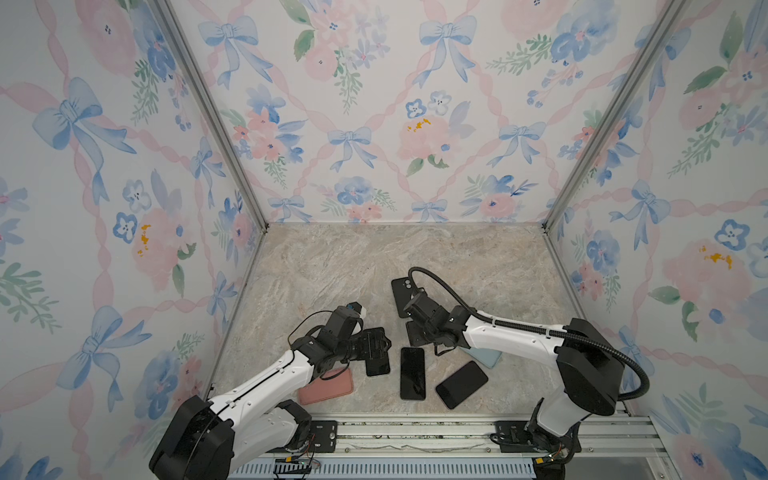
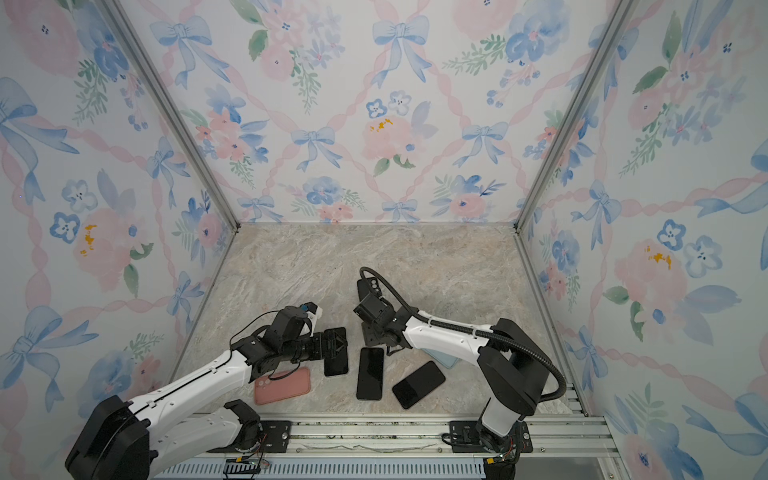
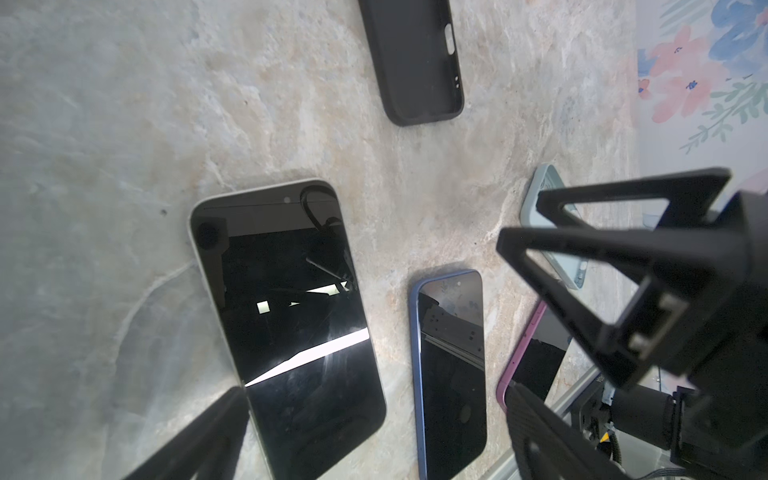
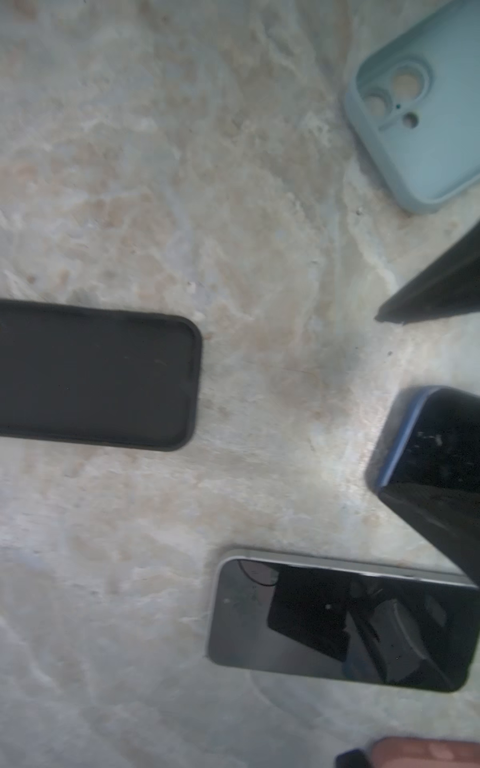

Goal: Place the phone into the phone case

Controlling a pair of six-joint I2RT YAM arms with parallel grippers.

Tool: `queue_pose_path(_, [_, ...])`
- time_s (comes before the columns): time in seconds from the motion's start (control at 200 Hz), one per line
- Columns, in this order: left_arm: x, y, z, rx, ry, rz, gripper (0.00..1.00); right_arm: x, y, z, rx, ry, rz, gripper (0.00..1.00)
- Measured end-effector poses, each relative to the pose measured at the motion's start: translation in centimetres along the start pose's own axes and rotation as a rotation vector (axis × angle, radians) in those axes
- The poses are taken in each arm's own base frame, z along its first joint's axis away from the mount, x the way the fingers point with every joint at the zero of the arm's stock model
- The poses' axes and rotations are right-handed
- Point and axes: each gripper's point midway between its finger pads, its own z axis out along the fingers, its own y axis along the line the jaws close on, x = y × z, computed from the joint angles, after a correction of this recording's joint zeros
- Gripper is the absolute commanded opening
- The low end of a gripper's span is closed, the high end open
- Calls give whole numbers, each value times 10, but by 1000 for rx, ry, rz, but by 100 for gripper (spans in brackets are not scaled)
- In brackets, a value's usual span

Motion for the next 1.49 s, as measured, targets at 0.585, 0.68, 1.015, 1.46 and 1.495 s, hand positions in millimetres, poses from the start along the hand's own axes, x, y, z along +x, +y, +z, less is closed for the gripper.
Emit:
queue_pose_path(0.585, [12, 8, -1, -27, 34, -18, 98, 82, 45, -12, -35, 93, 8, 99])
queue_pose_path(0.68, [12, 8, -1, -27, 34, -21, 98, 88, 42, -5, -10, 113, 13, 99])
queue_pose_path(1.015, [12, 8, -1, -27, 34, -25, 98, 97, 36, 7, 41, 141, 23, 93])
queue_pose_path(1.46, [12, 8, -1, -28, 33, -25, 98, 96, 35, 9, 66, 137, 23, 78])
queue_pose_path(1.495, [12, 8, -1, -28, 33, -25, 98, 96, 35, 9, 67, 135, 23, 77])
